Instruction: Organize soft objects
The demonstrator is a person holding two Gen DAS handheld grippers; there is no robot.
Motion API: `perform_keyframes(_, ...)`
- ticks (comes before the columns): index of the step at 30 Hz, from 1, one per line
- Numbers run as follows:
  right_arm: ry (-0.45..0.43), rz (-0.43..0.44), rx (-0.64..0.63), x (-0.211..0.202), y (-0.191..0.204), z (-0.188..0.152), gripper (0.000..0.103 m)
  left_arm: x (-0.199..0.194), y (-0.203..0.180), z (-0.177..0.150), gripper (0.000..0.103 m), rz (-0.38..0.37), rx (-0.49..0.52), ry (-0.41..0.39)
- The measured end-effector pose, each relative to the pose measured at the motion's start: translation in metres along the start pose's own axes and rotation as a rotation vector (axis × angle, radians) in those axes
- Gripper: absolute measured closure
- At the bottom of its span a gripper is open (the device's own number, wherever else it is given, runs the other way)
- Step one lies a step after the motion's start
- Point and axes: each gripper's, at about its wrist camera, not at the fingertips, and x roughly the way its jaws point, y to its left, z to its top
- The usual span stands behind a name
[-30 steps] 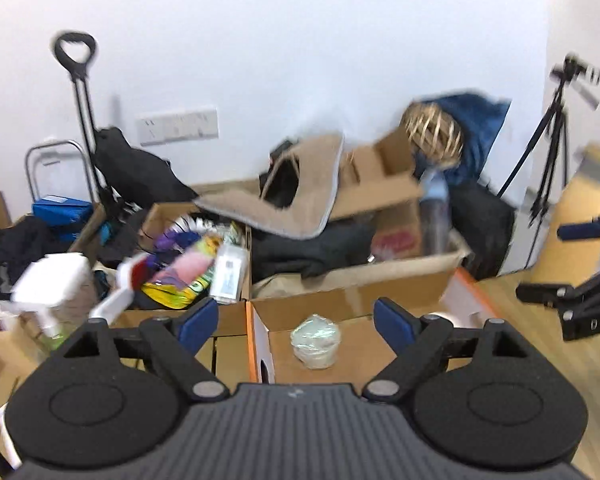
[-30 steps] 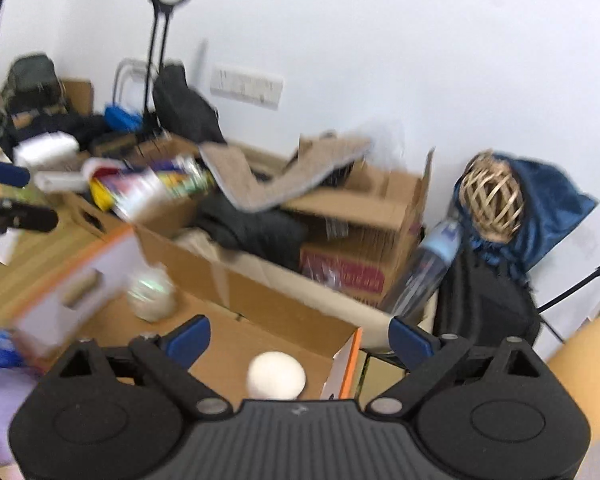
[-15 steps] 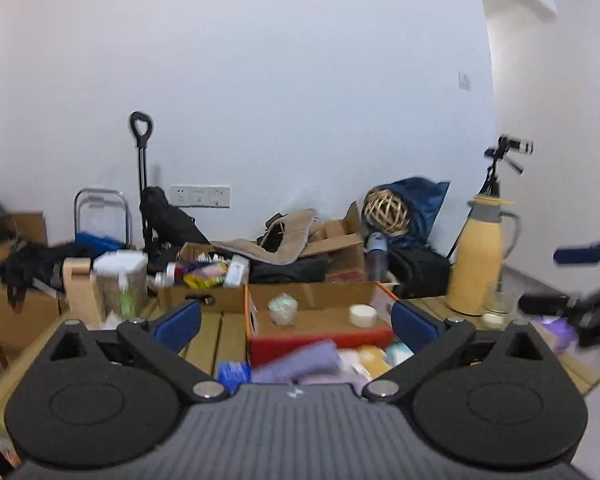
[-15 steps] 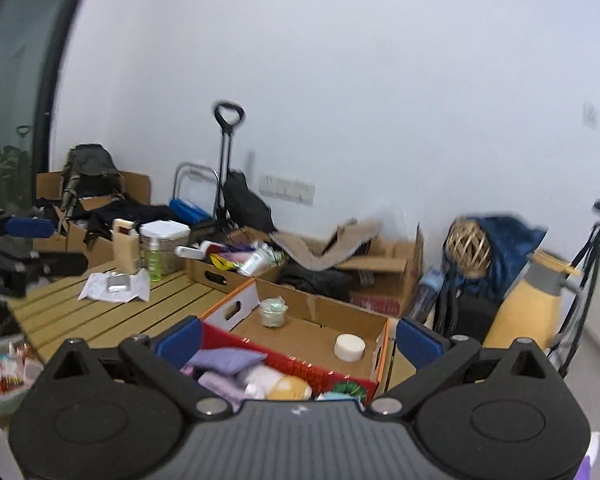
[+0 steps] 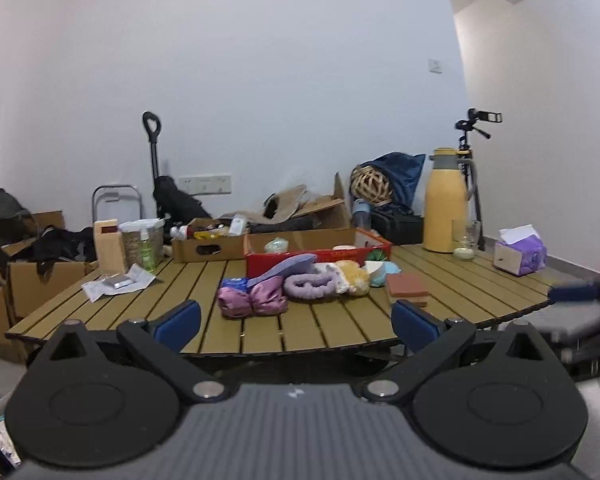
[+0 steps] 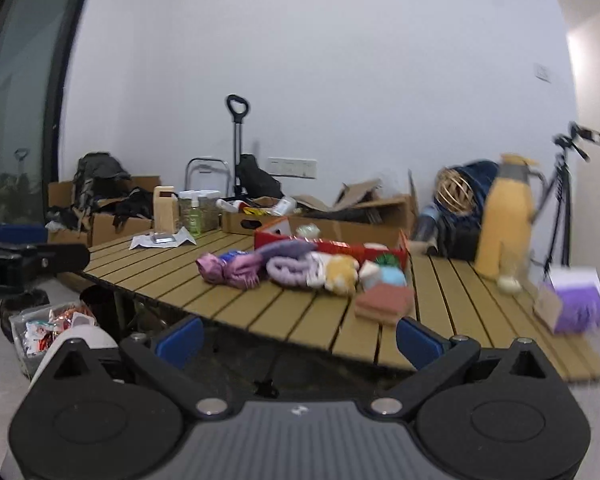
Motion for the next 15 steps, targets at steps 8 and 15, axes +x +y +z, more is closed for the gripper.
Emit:
perform_keyframes(8, 0.034, -0.046, 0.080, 0.003, -0.015, -0.035, 0.000, 0.040, -0.020, -0.016, 0.000, -0.064, -0.010, 0.064)
perform_keyframes(15, 0.049, -0.064, 0.188, 0.047, -0.057, -0.044, 0.000, 0.109, -0.027, -0.025, 0.000, -0.092, -0.023, 0.150)
